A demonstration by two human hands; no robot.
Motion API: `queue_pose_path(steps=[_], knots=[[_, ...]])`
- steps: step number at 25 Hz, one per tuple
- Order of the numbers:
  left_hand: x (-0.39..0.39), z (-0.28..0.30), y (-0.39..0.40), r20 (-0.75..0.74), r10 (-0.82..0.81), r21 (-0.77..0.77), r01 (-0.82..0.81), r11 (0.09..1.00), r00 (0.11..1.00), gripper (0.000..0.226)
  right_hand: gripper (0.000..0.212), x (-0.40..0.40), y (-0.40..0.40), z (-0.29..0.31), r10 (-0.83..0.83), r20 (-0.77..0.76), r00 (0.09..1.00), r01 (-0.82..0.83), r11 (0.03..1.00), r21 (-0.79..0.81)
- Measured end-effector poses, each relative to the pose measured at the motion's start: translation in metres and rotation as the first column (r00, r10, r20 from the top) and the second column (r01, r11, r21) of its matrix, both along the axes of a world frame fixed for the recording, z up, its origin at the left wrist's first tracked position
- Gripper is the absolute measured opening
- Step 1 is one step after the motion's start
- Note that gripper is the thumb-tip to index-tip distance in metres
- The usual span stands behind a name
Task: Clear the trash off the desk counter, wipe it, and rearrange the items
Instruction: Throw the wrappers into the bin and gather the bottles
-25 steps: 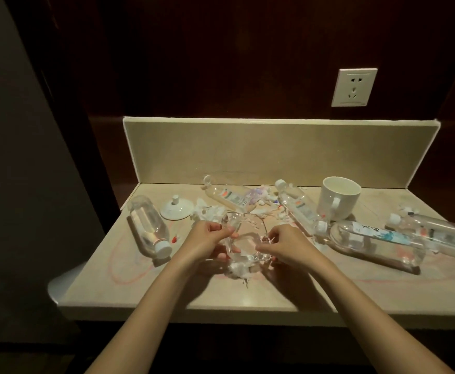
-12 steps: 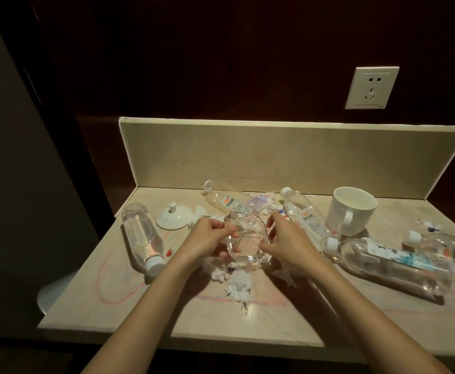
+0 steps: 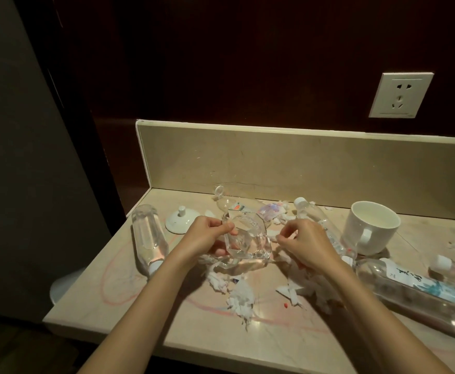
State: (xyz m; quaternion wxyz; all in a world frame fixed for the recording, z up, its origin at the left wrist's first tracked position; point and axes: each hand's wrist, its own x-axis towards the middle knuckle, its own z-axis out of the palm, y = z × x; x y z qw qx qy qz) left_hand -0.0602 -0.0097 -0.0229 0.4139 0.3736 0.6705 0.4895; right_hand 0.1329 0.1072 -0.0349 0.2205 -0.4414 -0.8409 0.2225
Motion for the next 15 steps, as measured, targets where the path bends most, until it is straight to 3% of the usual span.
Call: queue_pose_path(steps=[3, 5, 9, 15], knots=[[-0.004, 0.001, -0.002, 0.027, -0.001, 0.005, 0.001, 1.000, 1.000, 0.026, 0.007, 0.002, 0.001, -0.010, 0.042, 0.145, 0.989, -0.033, 0.997, -0.066], [-0.005, 0.002, -0.004, 0.067, 0.003, 0.005, -0.003, 1.000, 0.998, 0.026, 0.010, -0.001, -0.001, -0.009, 0.071, 0.138, 0.988, -0.058, 0.994, -0.094], [-0.007, 0.007, -0.007, 0.183, -0.009, 0.017, 0.006, 1.000, 0.983, 0.024, 0.018, -0.011, -0.008, 0.010, 0.103, -0.189, 0.977, -0.159, 0.936, -0.313], [-0.029, 0.022, -0.013, 0.172, 0.058, 0.063, -0.070, 0.996, 0.983, 0.029, 0.022, -0.051, -0.017, 0.024, 0.108, -0.315, 0.943, -0.237, 0.883, -0.405]])
